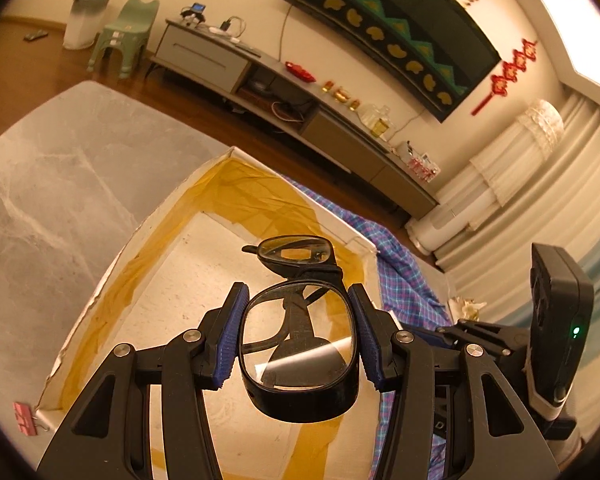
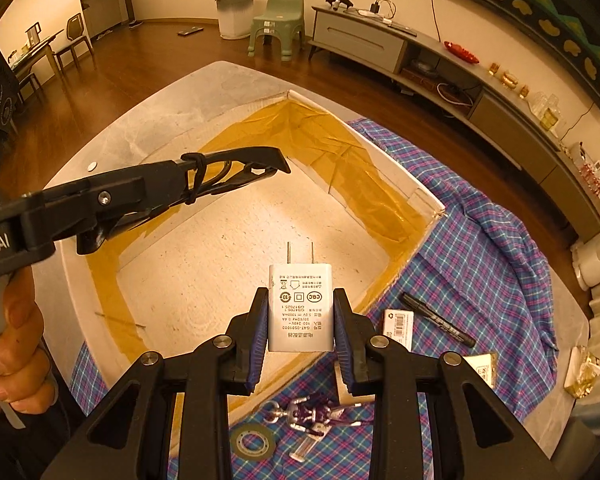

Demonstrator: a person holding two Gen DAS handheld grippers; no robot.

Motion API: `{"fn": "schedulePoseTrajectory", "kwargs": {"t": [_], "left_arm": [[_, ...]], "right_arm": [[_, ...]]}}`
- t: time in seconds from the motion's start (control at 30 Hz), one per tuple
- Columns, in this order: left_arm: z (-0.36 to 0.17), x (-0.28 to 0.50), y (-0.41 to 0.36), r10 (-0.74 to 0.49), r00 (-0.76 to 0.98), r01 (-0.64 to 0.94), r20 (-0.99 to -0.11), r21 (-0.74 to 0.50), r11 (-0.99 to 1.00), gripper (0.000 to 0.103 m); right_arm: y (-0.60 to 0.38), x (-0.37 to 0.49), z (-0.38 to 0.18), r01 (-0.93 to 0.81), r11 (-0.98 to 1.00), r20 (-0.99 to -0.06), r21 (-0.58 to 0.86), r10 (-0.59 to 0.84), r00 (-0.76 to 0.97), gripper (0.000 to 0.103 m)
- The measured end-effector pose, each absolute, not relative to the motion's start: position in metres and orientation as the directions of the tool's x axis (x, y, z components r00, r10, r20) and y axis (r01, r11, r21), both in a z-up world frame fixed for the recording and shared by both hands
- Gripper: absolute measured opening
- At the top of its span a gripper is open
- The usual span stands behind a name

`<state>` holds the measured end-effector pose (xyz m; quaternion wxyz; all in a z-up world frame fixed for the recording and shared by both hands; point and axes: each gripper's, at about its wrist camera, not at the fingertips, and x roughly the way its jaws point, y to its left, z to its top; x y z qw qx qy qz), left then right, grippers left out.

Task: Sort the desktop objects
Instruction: 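Carry the eyeglasses and charger with both tools over the yellow-lined white box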

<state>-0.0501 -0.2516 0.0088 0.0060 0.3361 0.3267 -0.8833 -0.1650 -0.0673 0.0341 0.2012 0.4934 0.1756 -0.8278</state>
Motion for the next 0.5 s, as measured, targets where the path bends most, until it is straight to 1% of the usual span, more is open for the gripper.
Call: {"fn": "schedulePoseTrajectory", "kwargs": {"t": [0.13, 0.5], "left_arm": [[-0.001, -0.061, -0.257, 0.233, -0.764, 0.256, -0.602, -0.614, -0.747, 0.053], [-0.031, -0.089, -0.260, 0.262, -0.718, 0.366, -0.645, -0.670, -0.646, 0.053]], "right_arm": [[-0.069, -0.183, 0.026, 0.506, -0.859, -0.897, -0.076, -0.162, -0.410, 0.032], [-0.070, -0.227, -0.009, 0.504, -0.860, -0.927, -0.081, -0.121, -0.355, 0.032]]}}
